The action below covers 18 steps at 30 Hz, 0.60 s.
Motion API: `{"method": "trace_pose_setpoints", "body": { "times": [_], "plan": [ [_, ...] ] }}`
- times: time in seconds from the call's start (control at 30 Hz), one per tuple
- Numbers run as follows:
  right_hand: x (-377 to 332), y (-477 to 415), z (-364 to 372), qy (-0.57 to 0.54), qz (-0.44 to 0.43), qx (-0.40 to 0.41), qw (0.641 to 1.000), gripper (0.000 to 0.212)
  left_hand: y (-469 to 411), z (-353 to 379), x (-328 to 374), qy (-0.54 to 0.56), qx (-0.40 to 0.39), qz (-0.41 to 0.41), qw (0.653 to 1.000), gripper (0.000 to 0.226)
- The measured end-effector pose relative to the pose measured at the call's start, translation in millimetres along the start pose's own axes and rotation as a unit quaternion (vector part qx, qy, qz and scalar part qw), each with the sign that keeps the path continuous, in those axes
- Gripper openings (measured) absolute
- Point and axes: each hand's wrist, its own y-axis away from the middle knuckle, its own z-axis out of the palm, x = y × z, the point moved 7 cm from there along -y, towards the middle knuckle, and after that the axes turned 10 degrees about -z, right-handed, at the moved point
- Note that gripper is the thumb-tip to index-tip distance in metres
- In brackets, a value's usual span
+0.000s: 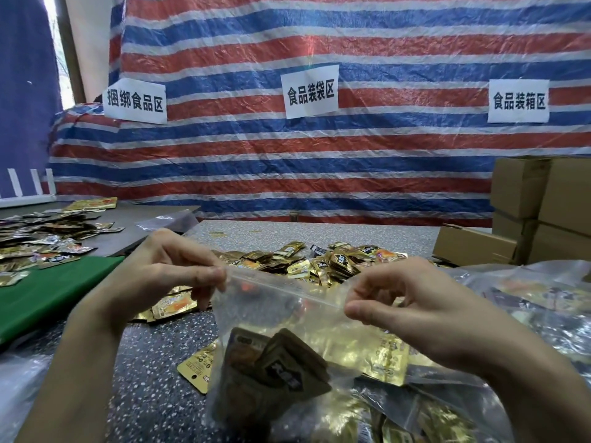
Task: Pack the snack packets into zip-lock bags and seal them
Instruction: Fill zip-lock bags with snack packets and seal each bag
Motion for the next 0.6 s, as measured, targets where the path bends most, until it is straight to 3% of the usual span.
{"method": "trace_pose_setpoints", "body": {
  "times": [0.2,0.27,0.43,0.6],
  "plan": [
    [3,3,-2,-0.005,0.023,-0.005,1.000,0.045,6,-16,-5,-0.028,0.028,0.006,0.999,0.022],
    [8,6,-8,0.000,0.040,0.011,0.999,0.040,9,-32,-11,-0.028,0.083,0.008,0.996,0.031],
    [12,16,-47,-0.020,0.000,0.152,0.988,0.030,21,-72,-12,-0.021,0.230,-0.050,0.972,0.059],
    [-11,5,-28,-0.025,-0.027,0.145,0.989,0.032,13,-46,19,-0.194,0.327,-0.045,0.924,0.027]
  ]
}}
